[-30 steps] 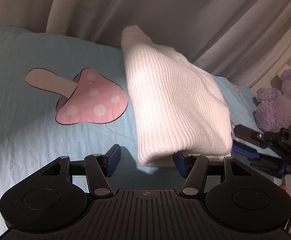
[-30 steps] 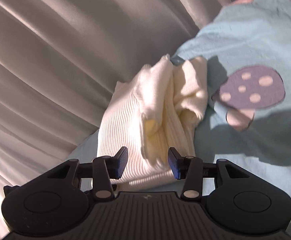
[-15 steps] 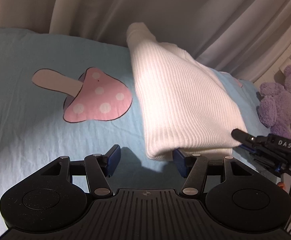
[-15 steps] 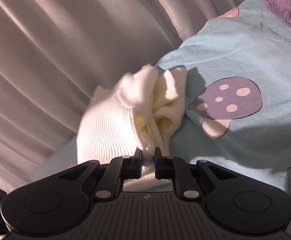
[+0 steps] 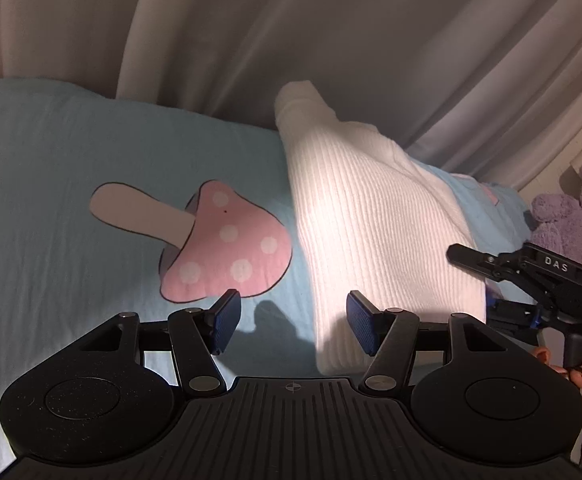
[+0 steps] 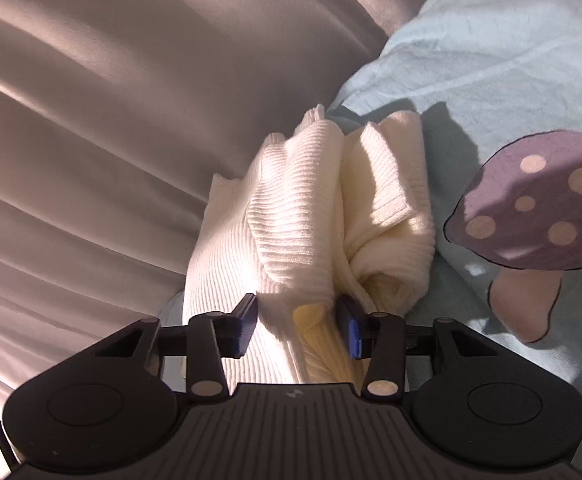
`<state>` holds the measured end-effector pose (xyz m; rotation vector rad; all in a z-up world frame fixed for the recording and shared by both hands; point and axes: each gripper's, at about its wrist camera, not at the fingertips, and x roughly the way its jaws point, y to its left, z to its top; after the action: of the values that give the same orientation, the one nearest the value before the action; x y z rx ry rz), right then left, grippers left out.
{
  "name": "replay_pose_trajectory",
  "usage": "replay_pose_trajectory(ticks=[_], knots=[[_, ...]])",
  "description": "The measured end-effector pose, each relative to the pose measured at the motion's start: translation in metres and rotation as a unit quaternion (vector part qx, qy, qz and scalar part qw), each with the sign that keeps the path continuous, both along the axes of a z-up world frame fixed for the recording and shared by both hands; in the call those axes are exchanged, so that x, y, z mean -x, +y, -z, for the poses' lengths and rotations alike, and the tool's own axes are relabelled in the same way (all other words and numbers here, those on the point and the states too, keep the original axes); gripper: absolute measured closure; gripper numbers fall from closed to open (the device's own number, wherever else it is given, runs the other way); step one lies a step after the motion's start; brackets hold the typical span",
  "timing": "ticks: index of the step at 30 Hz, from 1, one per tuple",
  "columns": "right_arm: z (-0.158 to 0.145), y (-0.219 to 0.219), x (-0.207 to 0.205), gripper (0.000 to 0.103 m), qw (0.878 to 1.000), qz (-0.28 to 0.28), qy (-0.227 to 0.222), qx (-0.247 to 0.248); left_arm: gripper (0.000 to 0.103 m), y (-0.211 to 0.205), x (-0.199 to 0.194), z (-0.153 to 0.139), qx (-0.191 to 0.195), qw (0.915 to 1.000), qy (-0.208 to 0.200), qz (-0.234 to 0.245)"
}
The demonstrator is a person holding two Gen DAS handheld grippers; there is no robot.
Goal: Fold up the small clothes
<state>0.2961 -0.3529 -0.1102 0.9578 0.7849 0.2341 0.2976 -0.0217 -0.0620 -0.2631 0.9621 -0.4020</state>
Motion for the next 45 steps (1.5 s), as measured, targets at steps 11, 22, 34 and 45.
replay_pose_trajectory(ticks=[11, 22, 34, 45], knots=[[-0.031, 0.036, 0.041, 0.093, 0.956, 0.023, -0.044, 0.288, 0.039, -0.013, -0.005, 0.01, -0.036, 0.9993, 0.005, -0.005], [-0.028, -0.001, 0.084, 0.063, 0.987, 0.052, -0.064, 0.135, 0.039, -0.009, -0.002, 0.005, -0.036, 0.9992, 0.006, -0.014], [-0.007, 0.003, 0.094, 0.067, 0.996, 0.029, -0.056, 0.065, 0.038, -0.007, 0.008, -0.001, -0.02, 0.9997, 0.01, -0.008], [0.007, -0.025, 0.095, 0.057, 0.996, 0.07, -0.031, -0.042, 0.036, -0.015, 0.025, -0.002, -0.015, 0.999, 0.001, 0.043]])
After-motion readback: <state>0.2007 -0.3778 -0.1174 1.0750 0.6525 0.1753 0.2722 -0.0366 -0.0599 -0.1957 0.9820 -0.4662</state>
